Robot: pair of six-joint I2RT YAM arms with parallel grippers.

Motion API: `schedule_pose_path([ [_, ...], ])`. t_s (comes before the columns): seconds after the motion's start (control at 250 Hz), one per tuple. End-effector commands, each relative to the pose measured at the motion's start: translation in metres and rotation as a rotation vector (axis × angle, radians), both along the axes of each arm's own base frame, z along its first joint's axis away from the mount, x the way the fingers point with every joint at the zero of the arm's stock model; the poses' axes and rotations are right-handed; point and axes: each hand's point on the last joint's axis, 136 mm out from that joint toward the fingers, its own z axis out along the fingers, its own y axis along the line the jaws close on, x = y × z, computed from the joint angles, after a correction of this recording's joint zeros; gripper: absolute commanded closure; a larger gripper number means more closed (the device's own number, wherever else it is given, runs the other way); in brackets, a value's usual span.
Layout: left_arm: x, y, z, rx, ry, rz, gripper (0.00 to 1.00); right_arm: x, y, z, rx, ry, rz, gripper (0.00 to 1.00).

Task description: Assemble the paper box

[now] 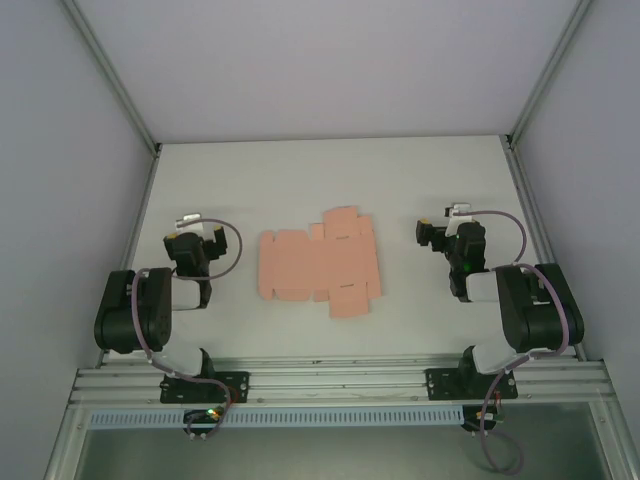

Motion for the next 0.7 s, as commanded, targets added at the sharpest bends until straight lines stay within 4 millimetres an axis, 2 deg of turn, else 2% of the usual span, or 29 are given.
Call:
schedule_pose_path([
  [0.0, 0.0082, -0.004, 0.0125, 0.011, -0.043, -0.02, 0.0, 0.0065, -0.0006, 0.0104, -0.015, -0.034, -0.007, 0.0],
  [0.695, 0.0084, -0.0032, 0.0123, 0.009, -0.041, -0.02, 0.0, 0.0068, 0.0001, 0.0094, -0.014, -0.028, -0.002, 0.0],
])
